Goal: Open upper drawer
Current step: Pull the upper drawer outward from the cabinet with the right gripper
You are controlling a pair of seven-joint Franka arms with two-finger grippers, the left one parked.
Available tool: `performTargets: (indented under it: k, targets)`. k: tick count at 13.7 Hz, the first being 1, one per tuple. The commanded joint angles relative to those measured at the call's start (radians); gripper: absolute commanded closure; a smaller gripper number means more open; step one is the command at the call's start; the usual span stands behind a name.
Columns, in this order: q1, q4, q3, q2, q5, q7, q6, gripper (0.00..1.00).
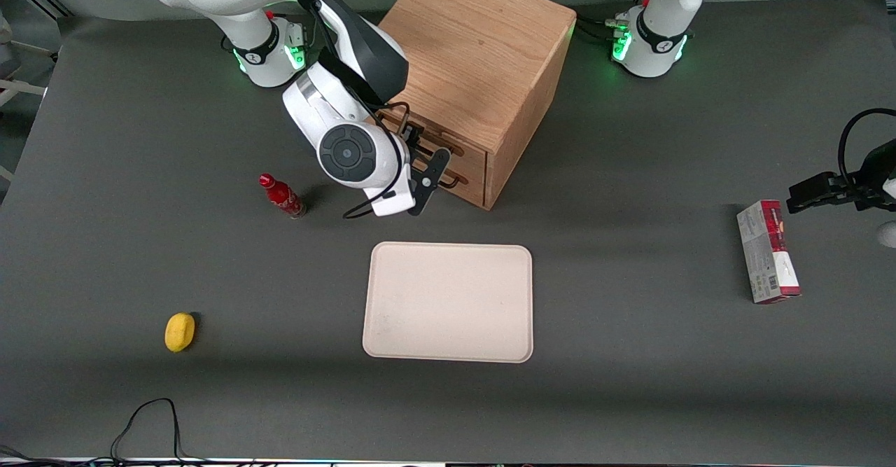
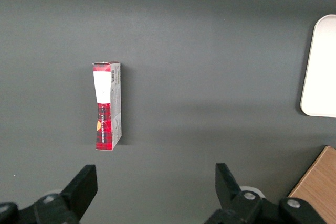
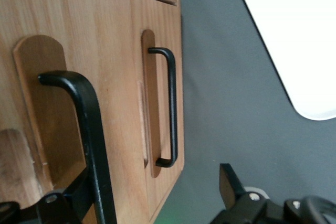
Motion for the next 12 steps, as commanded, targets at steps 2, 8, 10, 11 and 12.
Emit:
performTargets:
  k: [2,8,10,11,12]
  targets:
    - [-0.002,0.028,-0.010,0.011,-0.052,-0.022,0.014,0.00]
    - [-0.007,0.040,-0.070,0.008,-0.055,-0.019,0.058,0.00]
    - [-0.008,0.057,-0.085,0.026,-0.053,-0.020,0.075,0.00]
    - [-0.008,0.059,-0.087,0.031,-0.055,-0.011,0.087,0.00]
    - [-0.008,0.059,-0.108,0.033,-0.053,-0.011,0.103,0.00]
